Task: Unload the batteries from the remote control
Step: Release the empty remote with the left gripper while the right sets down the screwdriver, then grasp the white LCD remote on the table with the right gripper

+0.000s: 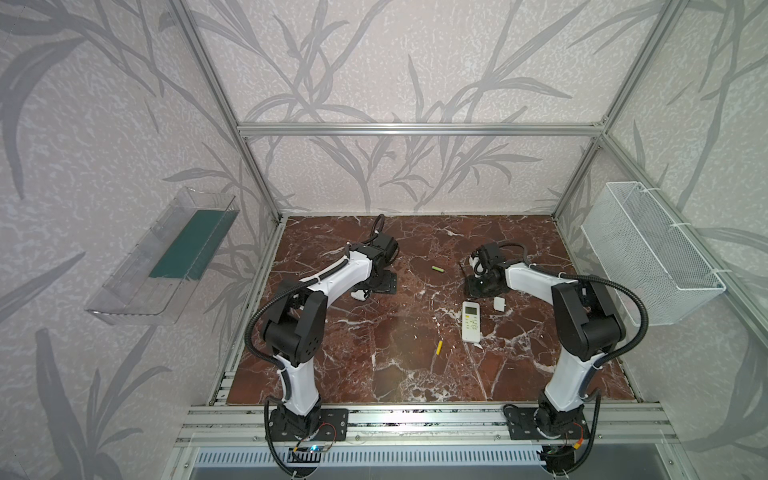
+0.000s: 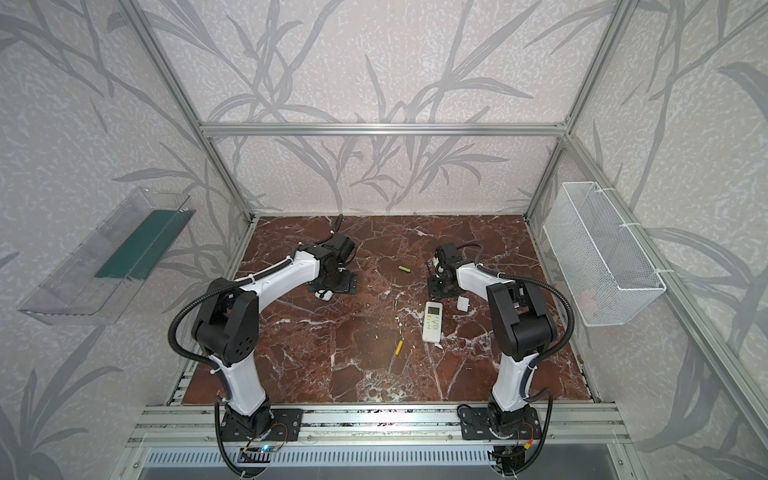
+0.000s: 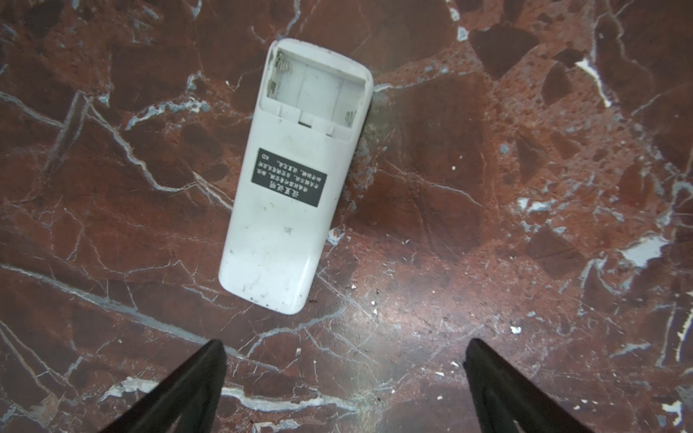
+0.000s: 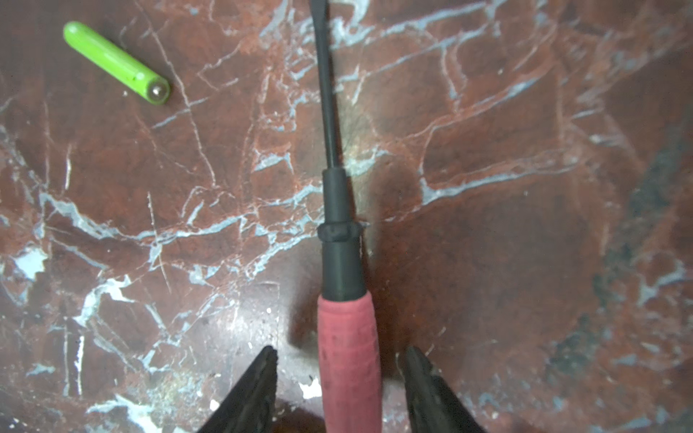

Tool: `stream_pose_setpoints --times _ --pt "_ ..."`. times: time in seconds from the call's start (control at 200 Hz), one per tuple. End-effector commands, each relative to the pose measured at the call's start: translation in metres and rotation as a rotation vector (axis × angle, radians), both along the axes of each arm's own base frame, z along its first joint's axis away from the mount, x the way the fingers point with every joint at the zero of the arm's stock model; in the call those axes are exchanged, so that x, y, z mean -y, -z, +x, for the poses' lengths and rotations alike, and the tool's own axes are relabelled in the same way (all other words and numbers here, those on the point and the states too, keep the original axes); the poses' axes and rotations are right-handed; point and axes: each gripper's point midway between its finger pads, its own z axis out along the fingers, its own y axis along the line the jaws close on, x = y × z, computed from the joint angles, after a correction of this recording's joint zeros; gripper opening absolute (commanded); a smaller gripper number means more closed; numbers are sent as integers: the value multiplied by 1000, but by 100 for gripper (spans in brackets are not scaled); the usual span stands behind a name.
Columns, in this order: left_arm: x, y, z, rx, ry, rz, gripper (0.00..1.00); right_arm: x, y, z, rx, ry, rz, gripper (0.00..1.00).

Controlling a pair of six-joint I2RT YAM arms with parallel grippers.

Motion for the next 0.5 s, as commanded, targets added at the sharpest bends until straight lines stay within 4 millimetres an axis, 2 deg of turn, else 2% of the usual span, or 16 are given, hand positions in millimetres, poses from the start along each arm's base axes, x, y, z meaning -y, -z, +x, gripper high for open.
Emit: stream_pose_setpoints --times 0.0,0.04,0.05,0.145,0.31,0.495 --pt "5 -16 -8 29 -7 -38 100 4 -26 -5 55 18 20 72" --pt "7 -17 -10 32 -6 -50 100 4 -27 -10 52 19 26 79" --pt "8 -17 -11 33 -4 -55 100 4 -34 -11 70 20 32 80" --pt "14 -19 -15 41 -2 -101 100 6 -44 -25 85 33 46 87" --pt "21 -23 -24 50 -5 -175 100 6 -44 -59 65 67 39 89" --pt "24 -23 -31 47 -6 -214 100 -11 -33 -87 45 44 8 89"
